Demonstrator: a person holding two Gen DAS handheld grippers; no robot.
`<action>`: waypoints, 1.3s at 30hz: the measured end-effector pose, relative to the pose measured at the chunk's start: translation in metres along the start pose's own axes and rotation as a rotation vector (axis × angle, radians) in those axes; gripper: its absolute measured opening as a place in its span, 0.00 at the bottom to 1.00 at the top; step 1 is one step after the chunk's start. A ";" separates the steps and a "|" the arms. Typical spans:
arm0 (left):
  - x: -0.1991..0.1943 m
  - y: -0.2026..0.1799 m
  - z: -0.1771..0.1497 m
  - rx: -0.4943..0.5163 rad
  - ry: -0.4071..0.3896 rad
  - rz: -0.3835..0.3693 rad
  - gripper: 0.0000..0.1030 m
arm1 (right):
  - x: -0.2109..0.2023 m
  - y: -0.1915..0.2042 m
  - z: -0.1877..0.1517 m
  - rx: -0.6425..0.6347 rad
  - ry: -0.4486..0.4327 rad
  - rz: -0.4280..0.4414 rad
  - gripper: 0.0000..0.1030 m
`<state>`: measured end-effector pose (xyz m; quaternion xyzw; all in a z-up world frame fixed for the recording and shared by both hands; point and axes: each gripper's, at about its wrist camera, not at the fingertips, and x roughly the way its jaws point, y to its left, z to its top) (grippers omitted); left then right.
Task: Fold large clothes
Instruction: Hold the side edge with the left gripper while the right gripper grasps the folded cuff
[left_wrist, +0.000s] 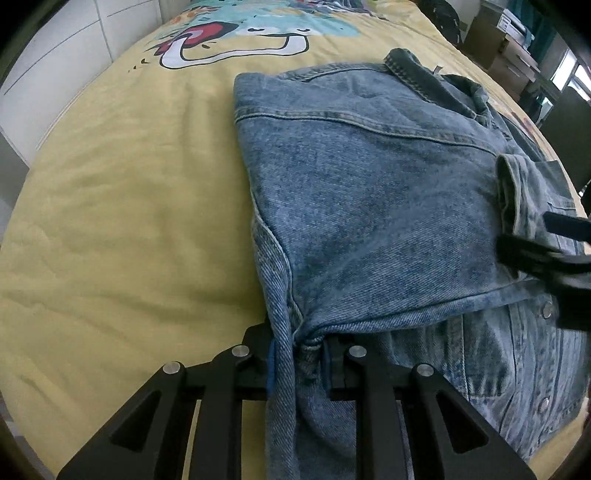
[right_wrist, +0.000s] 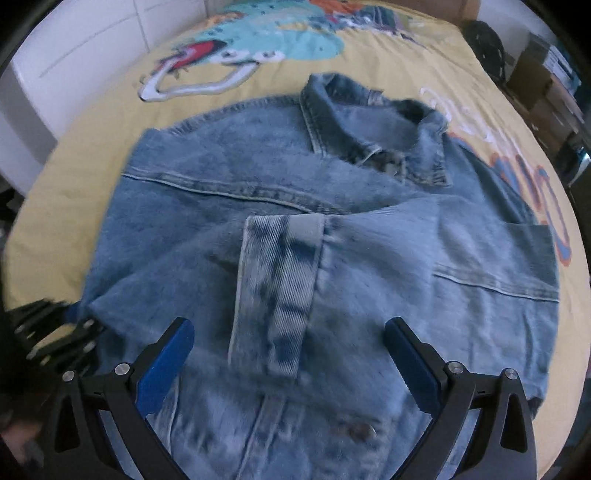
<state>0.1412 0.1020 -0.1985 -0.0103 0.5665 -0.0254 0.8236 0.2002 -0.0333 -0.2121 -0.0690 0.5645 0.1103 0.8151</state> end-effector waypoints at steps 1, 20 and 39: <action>0.000 0.001 0.000 -0.004 0.001 -0.005 0.16 | 0.007 -0.002 0.000 0.000 0.008 -0.016 1.00; -0.007 -0.004 -0.005 -0.004 -0.004 0.042 0.20 | -0.045 -0.168 -0.006 0.310 -0.063 0.149 0.13; -0.015 0.001 -0.001 -0.072 0.014 0.096 0.70 | -0.036 -0.258 -0.064 0.465 -0.042 0.109 0.38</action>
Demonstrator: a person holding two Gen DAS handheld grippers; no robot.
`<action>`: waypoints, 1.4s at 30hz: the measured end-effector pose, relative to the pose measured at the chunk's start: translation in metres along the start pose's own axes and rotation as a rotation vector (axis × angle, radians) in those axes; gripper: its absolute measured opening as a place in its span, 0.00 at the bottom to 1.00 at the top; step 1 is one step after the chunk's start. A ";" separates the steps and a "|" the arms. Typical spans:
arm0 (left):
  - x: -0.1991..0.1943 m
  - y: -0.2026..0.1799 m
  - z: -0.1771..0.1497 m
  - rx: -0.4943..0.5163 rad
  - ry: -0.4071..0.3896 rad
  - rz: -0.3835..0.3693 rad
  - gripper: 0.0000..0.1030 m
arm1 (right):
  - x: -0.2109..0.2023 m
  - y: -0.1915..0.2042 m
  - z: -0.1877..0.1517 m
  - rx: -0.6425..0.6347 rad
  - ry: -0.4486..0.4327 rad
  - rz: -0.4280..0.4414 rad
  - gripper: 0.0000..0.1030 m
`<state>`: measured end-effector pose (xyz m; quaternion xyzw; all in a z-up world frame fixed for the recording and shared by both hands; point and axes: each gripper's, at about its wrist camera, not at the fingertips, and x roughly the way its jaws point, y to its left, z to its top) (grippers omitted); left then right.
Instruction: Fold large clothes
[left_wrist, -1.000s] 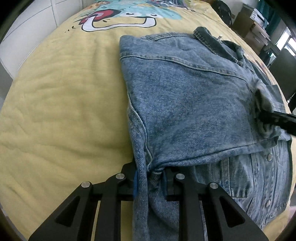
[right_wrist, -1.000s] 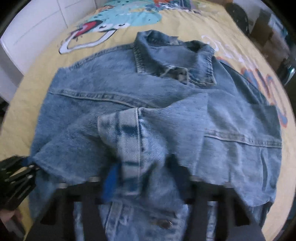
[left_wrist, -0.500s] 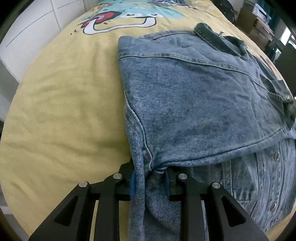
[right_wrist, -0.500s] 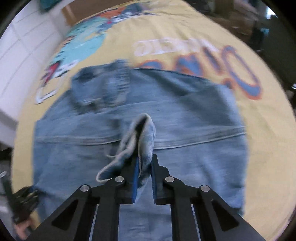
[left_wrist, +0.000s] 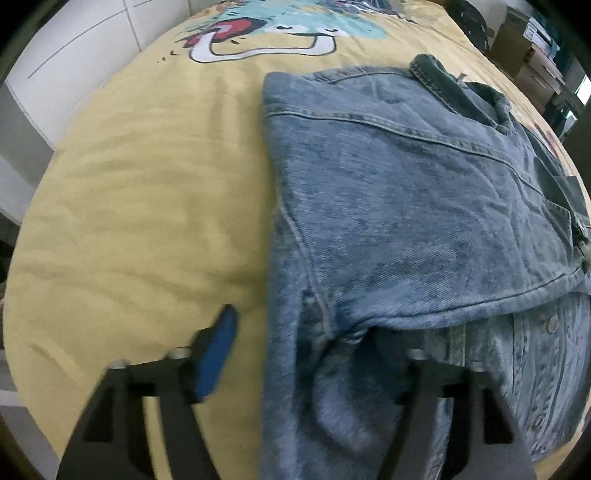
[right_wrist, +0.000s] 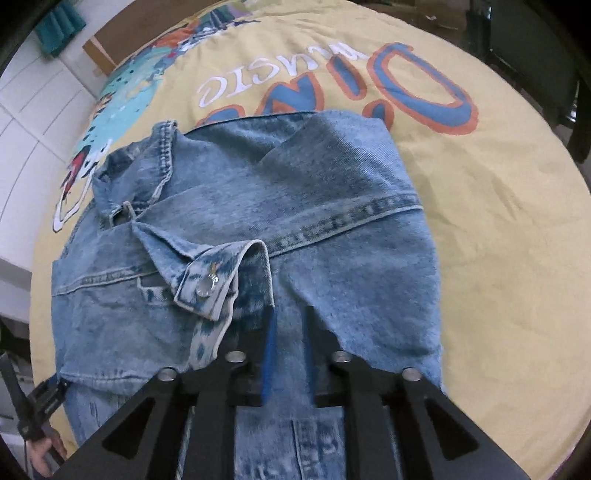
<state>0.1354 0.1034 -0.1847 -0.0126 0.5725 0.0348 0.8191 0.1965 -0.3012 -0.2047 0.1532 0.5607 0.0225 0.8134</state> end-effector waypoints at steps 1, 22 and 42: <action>-0.004 0.004 -0.002 -0.005 -0.001 0.015 0.76 | -0.004 0.000 -0.001 -0.007 -0.007 0.006 0.47; -0.058 -0.078 0.037 0.096 -0.176 -0.092 0.99 | -0.054 0.059 -0.024 -0.193 -0.156 -0.040 1.00; 0.034 -0.098 0.040 0.175 -0.129 -0.116 1.00 | 0.038 0.041 -0.036 -0.223 -0.098 -0.150 1.00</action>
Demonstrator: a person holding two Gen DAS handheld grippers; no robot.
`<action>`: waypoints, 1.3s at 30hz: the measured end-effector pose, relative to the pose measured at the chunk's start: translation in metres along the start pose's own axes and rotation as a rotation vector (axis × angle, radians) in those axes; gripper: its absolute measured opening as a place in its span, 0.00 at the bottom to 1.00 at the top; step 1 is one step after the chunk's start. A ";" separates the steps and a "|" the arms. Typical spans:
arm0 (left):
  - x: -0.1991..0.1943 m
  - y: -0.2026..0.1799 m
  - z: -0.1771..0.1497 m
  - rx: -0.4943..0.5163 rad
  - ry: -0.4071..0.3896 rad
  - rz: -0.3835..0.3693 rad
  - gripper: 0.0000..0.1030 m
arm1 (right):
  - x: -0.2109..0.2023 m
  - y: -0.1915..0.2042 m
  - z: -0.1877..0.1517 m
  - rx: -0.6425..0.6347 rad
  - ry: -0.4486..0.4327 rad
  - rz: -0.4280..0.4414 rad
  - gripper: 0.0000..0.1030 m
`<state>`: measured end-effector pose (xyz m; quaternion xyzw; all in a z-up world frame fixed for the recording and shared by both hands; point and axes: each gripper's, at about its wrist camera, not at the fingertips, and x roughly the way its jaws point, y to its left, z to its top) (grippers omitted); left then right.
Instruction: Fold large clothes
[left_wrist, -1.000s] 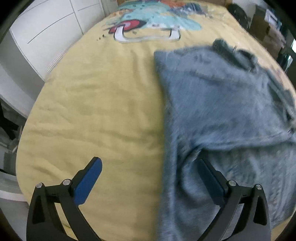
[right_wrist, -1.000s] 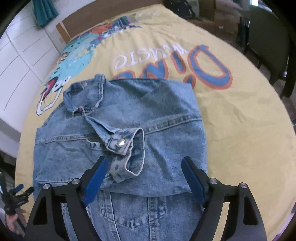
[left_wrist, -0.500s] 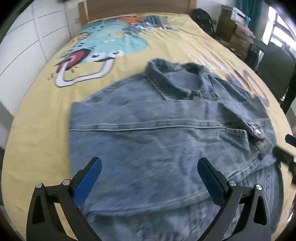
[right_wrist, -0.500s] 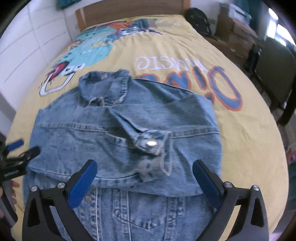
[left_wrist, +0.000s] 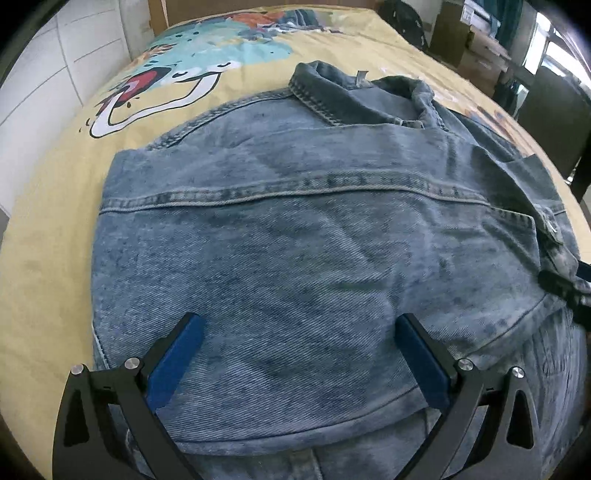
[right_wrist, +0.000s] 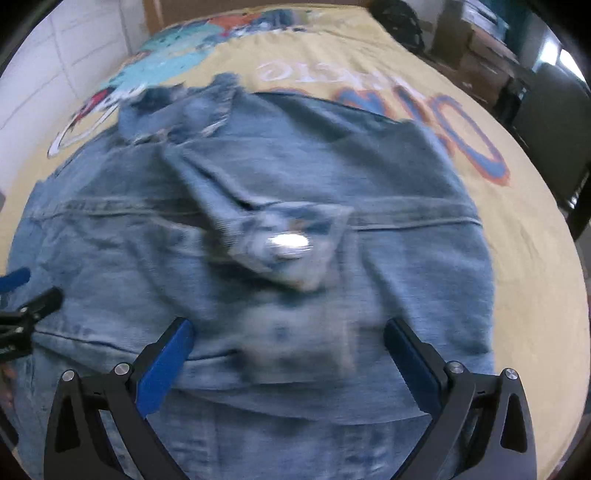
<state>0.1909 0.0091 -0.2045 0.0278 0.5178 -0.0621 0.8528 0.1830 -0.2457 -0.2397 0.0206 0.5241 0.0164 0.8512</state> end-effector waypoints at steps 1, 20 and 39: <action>0.000 0.000 -0.001 0.004 -0.001 -0.003 1.00 | 0.001 -0.009 -0.001 0.029 0.003 0.021 1.00; -0.082 -0.019 -0.025 -0.048 -0.062 -0.022 0.99 | -0.072 -0.018 -0.023 0.057 -0.106 0.060 1.00; -0.138 0.034 -0.134 -0.110 0.096 0.043 0.99 | -0.123 -0.097 -0.149 0.155 -0.025 -0.021 1.00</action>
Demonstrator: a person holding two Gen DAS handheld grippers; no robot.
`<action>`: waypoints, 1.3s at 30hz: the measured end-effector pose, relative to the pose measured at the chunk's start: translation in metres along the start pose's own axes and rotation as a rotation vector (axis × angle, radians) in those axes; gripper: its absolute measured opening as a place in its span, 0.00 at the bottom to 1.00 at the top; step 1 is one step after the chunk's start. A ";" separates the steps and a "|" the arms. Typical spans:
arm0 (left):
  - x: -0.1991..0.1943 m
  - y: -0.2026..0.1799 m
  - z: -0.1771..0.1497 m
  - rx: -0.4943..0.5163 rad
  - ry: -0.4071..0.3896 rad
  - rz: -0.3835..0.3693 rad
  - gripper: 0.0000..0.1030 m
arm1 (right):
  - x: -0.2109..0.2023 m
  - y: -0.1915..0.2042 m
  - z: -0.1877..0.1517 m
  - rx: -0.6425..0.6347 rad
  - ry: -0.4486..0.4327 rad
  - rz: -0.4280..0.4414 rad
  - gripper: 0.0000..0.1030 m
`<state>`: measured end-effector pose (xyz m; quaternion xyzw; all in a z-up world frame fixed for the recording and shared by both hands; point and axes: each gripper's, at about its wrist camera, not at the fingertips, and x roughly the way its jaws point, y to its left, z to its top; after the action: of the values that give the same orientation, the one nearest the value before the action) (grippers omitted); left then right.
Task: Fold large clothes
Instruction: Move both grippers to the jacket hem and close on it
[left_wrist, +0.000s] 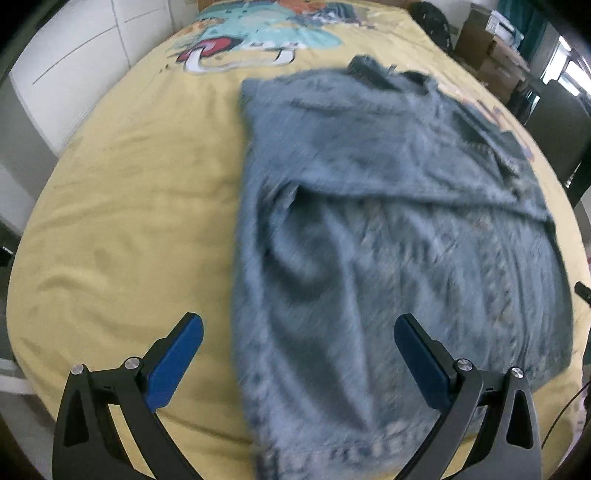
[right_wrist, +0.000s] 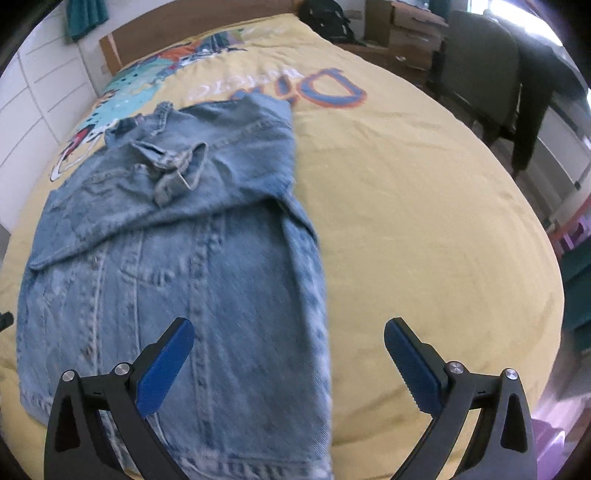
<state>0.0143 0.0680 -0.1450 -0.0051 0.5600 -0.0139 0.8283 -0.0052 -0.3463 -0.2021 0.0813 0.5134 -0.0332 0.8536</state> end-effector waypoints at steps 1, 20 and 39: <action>0.000 0.006 -0.006 -0.003 0.014 0.008 0.99 | 0.000 -0.002 -0.003 0.002 0.005 -0.001 1.00; 0.027 0.025 -0.063 -0.017 0.203 -0.109 0.99 | 0.024 -0.027 -0.049 0.027 0.140 -0.013 1.00; 0.043 -0.004 -0.072 0.023 0.271 -0.172 0.66 | 0.039 0.006 -0.057 -0.109 0.219 0.007 0.94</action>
<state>-0.0365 0.0629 -0.2116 -0.0416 0.6641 -0.0916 0.7408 -0.0360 -0.3296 -0.2620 0.0398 0.6043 0.0070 0.7958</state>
